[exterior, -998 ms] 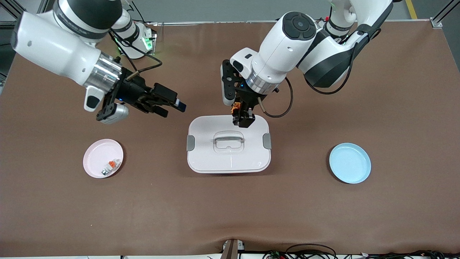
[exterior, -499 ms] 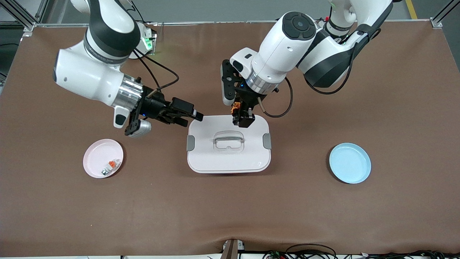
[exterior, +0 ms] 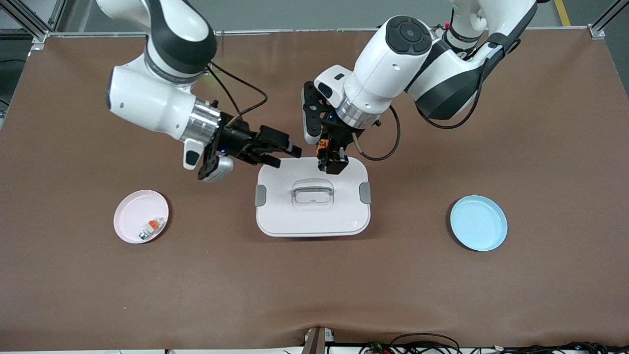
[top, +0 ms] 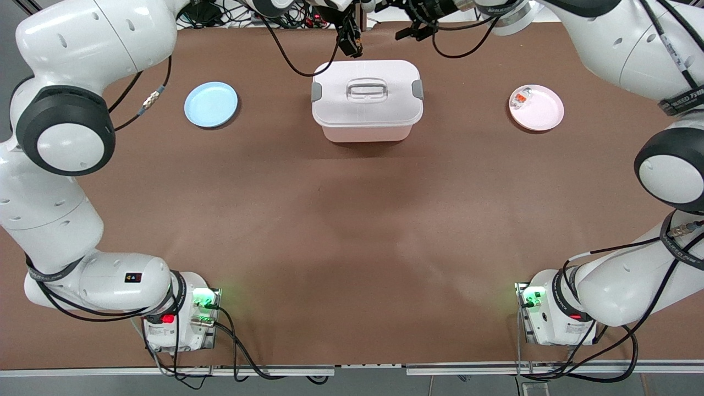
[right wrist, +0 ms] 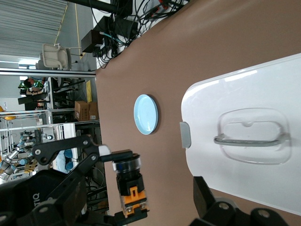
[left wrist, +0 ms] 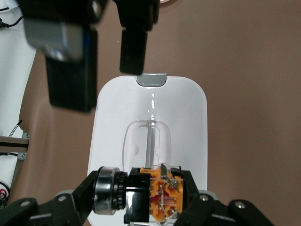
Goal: Transfer orange switch to right arm and place
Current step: 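Bring the open right gripper around the switch beside the left gripper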
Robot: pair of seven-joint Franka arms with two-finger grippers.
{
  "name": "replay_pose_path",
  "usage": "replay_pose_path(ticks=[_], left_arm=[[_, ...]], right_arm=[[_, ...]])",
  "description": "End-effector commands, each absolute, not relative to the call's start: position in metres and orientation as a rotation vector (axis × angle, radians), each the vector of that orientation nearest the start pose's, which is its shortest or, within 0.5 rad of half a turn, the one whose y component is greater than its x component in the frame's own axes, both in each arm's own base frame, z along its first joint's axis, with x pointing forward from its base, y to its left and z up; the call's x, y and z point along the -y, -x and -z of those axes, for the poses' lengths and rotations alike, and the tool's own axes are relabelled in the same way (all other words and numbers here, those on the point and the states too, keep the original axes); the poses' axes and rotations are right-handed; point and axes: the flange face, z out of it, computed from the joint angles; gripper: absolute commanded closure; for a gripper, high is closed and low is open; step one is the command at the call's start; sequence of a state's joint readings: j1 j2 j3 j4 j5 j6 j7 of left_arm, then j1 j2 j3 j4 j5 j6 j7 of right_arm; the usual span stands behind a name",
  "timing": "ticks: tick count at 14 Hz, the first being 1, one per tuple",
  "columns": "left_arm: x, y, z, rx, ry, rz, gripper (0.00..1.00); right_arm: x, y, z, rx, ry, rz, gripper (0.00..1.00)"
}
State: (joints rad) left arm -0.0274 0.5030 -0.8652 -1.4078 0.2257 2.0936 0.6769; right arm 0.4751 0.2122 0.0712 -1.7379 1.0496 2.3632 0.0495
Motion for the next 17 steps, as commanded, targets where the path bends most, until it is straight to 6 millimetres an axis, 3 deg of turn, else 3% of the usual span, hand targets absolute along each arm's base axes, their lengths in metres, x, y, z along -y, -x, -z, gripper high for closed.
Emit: replay_pose_path(ticks=[1,7,17], left_arm=[[0.455,-0.536,-0.529,-2.255,2.386,0.575,1.00],[0.455,-0.536,-0.529,-2.255,2.387,0.575,1.00],[0.455,-0.536,-0.529,-2.255,2.385,0.574,1.00]], right_arm=[[-0.355,-0.552,-0.501,-0.138,2.165,0.112,0.00],[-0.371,-0.548,-0.481,-0.125,2.183,0.075,0.00],[-0.399,-0.537,-0.479,-0.134,2.118,0.069,0.00]])
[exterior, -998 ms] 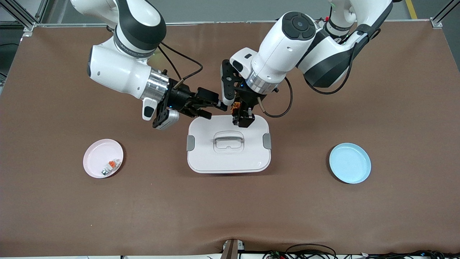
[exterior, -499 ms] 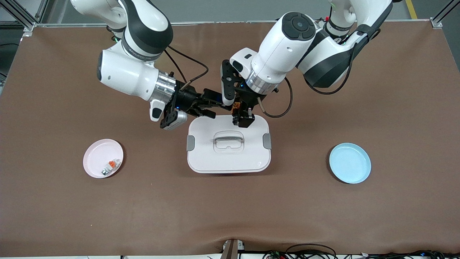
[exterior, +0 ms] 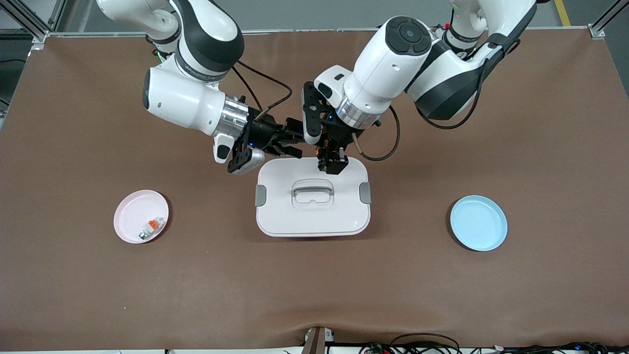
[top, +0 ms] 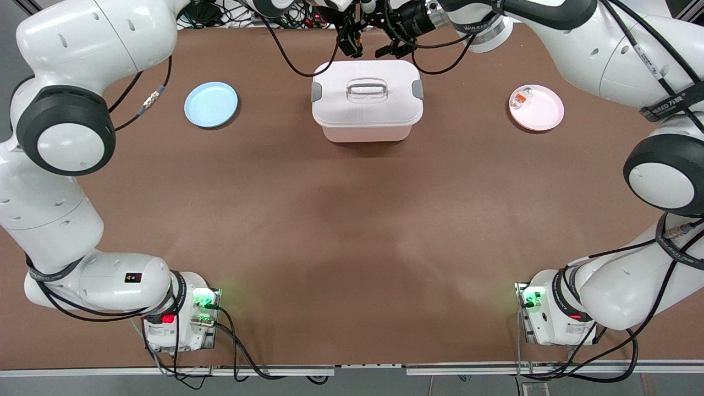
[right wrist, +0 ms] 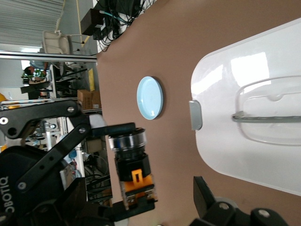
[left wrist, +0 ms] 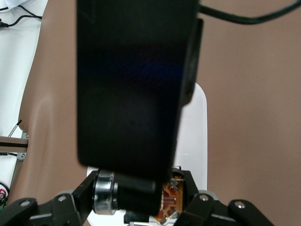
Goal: Transfer orange switch to right arm and place
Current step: 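Bring the open right gripper around the switch beside the left gripper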
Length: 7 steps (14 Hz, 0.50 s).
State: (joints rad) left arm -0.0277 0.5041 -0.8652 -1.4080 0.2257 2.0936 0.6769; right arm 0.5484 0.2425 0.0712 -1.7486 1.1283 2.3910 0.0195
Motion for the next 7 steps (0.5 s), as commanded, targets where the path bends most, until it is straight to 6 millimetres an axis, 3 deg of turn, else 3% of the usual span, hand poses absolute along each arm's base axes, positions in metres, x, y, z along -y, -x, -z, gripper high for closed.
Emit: replay_pose_path(ticks=[1,7], left_arm=[[0.455,-0.536,-0.529,-2.255,2.385,0.574,1.00],[0.455,-0.536,-0.529,-2.253,2.387,0.574,1.00]], right_arm=[[-0.399,-0.539,-0.477,-0.140,2.120,0.081,0.00],[-0.405,-0.541,-0.466,-0.153,2.130,0.095,0.00]])
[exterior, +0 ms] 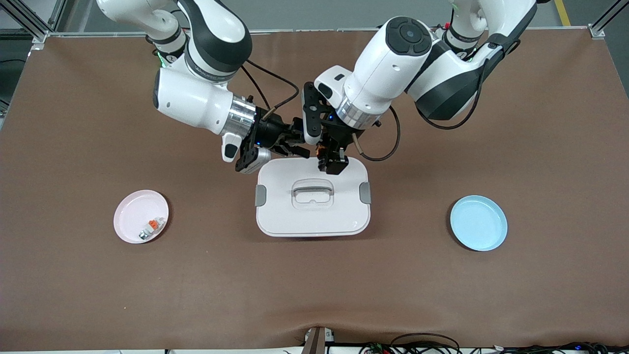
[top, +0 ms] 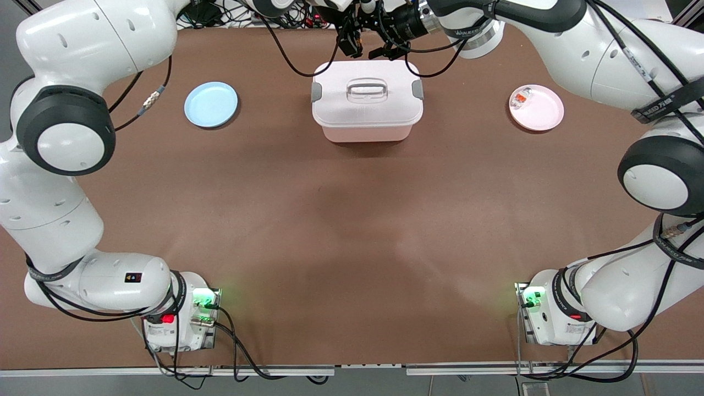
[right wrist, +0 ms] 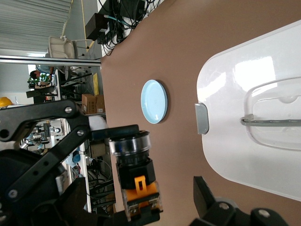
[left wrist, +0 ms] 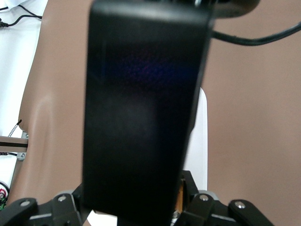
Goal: Transfer orange switch to right arm and place
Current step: 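Bring the open right gripper around the switch beside the left gripper, then close the right gripper on the switch's black end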
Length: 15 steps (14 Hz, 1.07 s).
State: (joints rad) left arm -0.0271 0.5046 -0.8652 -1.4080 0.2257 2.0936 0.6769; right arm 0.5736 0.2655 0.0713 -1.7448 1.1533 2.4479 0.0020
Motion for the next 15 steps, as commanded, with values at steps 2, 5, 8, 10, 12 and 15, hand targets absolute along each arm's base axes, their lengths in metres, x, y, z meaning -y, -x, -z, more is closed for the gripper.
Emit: replay_pose_path(ticks=[2,5,8,10,12,15], left_arm=[[0.4546,-0.5364,-0.5293,-2.254,2.388,0.574,1.00],[0.4545,-0.5361,-0.5301,-2.253,2.386,0.576,1.00],[0.4553,-0.5357,-0.5293,-2.255,2.385,0.574,1.00],[0.4554,-0.5357,-0.5293,-2.255,2.385,0.574,1.00],[0.4555,-0.5355,-0.5286,-2.256,2.385,0.572,1.00],[0.4571,-0.5341,-0.5286,-2.260,2.382,0.571,1.00]], right_arm=[[-0.4067,-0.5435,-0.4663,-0.152,2.129,0.100,0.00],[-0.4084,-0.5463,-0.4653,-0.158,2.126,0.099,0.00],[-0.4086,-0.5464,-0.4642,-0.161,2.126,0.094,0.00],[-0.4086,-0.5467,-0.4651,-0.160,2.126,0.098,0.00],[-0.4087,-0.5465,-0.4650,-0.160,2.125,0.096,0.03],[-0.4110,-0.5446,-0.4661,-0.154,2.124,0.097,0.27]])
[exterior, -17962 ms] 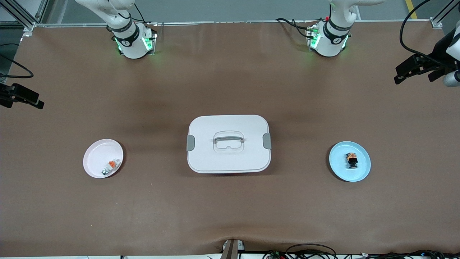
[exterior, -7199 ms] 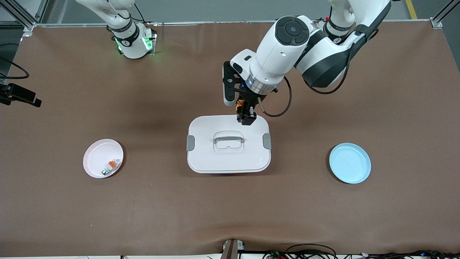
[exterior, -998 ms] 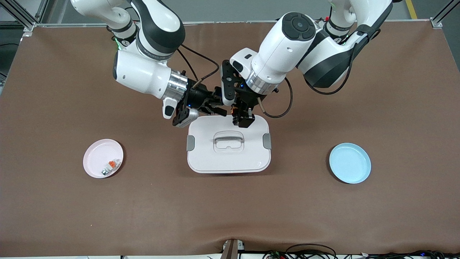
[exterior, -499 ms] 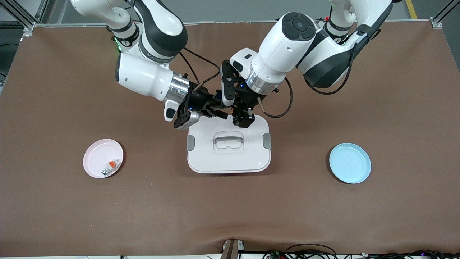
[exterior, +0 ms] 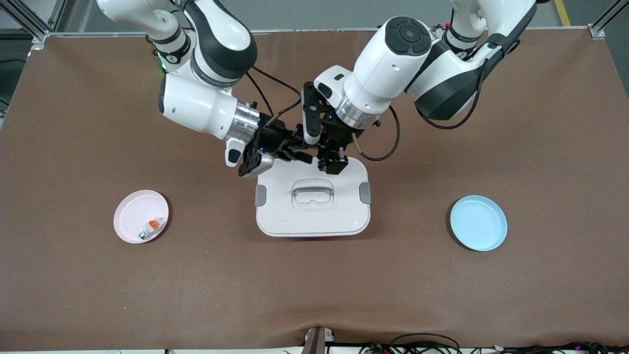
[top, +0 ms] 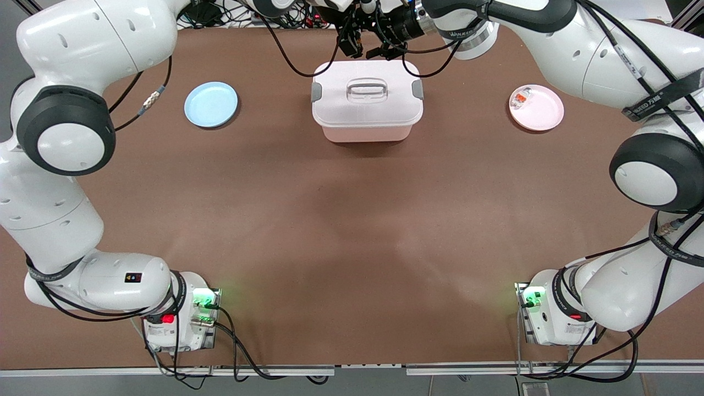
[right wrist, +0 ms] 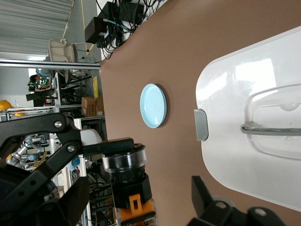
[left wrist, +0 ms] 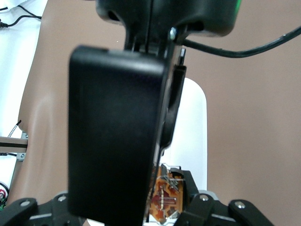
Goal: Transfer orange switch to right arm and place
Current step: 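Close the right gripper on the switch's black end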
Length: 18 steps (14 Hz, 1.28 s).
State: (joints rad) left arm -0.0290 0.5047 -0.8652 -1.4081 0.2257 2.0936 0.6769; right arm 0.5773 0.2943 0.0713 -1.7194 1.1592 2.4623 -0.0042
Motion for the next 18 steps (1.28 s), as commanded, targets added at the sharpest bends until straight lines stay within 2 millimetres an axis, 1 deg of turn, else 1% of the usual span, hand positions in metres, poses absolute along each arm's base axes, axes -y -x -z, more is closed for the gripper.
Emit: replay_pose_path(ticks=[1,2,3,4,6,9,18], left_arm=[[0.4571,-0.5341,-0.5286,-2.260,2.380,0.571,1.00],[0.4571,-0.5341,-0.5286,-2.260,2.380,0.571,1.00],[0.4571,-0.5341,-0.5286,-2.260,2.380,0.571,1.00],[0.4571,-0.5341,-0.5286,-2.260,2.380,0.571,1.00],[0.4571,-0.5341,-0.5286,-2.261,2.378,0.572,1.00],[0.4565,-0.5350,-0.5274,-2.260,2.381,0.569,1.00],[0.4566,-0.5361,-0.5240,-2.261,2.389,0.562,1.00]], right_arm=[[-0.4111,-0.5448,-0.4669,-0.152,2.123,0.099,0.32],[-0.4118,-0.5443,-0.4670,-0.151,2.123,0.100,0.36],[-0.4118,-0.5443,-0.4670,-0.151,2.123,0.100,0.46],[-0.4110,-0.5450,-0.4670,-0.153,2.123,0.100,0.59],[-0.4119,-0.5446,-0.4678,-0.163,2.120,0.094,1.00],[-0.4120,-0.5444,-0.4676,-0.200,2.086,0.072,1.00],[-0.4121,-0.5445,-0.4683,-0.202,2.083,0.071,1.00]])
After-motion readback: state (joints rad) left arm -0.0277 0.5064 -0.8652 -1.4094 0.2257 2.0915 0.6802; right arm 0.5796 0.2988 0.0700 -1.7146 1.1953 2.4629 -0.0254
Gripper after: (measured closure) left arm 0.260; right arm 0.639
